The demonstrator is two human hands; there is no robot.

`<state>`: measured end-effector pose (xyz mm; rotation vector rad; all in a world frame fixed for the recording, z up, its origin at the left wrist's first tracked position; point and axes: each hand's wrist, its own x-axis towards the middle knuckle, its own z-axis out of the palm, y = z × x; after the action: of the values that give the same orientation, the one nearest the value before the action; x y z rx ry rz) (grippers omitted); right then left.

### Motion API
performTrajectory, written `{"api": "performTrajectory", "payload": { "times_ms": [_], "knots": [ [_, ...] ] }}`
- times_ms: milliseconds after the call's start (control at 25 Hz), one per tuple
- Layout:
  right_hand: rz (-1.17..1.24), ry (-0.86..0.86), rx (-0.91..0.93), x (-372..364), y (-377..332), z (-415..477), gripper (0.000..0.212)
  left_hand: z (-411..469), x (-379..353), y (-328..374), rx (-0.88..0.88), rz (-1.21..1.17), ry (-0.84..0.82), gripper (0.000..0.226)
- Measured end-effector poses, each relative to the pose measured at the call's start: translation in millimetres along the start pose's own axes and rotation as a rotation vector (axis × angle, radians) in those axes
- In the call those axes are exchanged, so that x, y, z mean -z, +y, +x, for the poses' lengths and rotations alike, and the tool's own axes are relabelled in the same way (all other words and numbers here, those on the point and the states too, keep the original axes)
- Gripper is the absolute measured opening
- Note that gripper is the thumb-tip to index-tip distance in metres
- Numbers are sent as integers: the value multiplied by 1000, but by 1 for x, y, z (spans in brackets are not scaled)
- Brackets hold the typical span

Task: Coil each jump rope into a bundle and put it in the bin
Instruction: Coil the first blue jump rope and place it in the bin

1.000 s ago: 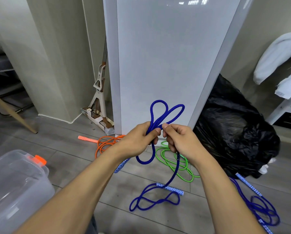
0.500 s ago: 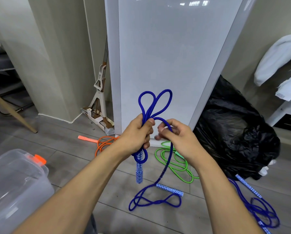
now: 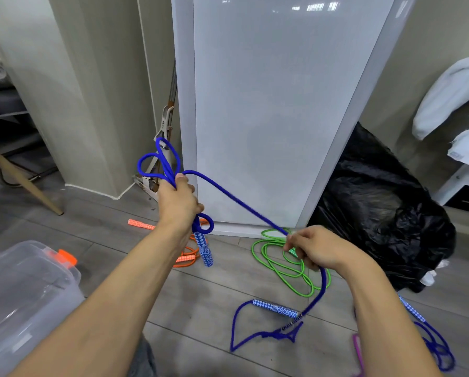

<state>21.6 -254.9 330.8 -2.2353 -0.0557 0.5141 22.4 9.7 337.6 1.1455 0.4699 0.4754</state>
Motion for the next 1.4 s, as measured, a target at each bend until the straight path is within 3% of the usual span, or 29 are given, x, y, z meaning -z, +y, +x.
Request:
{"api": "performTrajectory", "payload": {
  "times_ms": [80, 160, 360, 480, 600, 760, 1000, 1160, 1400],
  "knots": [
    [128, 217, 94, 0, -2, 5, 34, -4, -3, -2, 6, 28, -72, 15],
    [352, 330, 193, -5, -14, 4, 31, -16, -10, -3, 32, 47, -187, 12],
    [480, 288, 248, -29, -46, 0, 38, -43, -19, -2, 114, 149, -385, 13],
    [481, 263, 327, -41, -56, -7, 30, -51, -20, -1, 131, 157, -452, 15],
    [517, 372, 329, -49, -58, -9, 8, -55, -22, -3, 126, 215, -459, 17],
    [452, 495, 361, -57, -61, -12, 4, -58, -24, -7, 74, 337, -477, 16],
    [289, 409, 428, -65, -59, -12, 10, -52, -21, -16, 134, 341, -488, 19],
    [135, 263, 349, -63, -57, -11, 9, -44, -24, -14, 104, 312, -381, 17],
    [85, -227, 197, -47, -39, -13, 39, -11, -13, -6, 241, -223, -114, 17]
  ]
}}
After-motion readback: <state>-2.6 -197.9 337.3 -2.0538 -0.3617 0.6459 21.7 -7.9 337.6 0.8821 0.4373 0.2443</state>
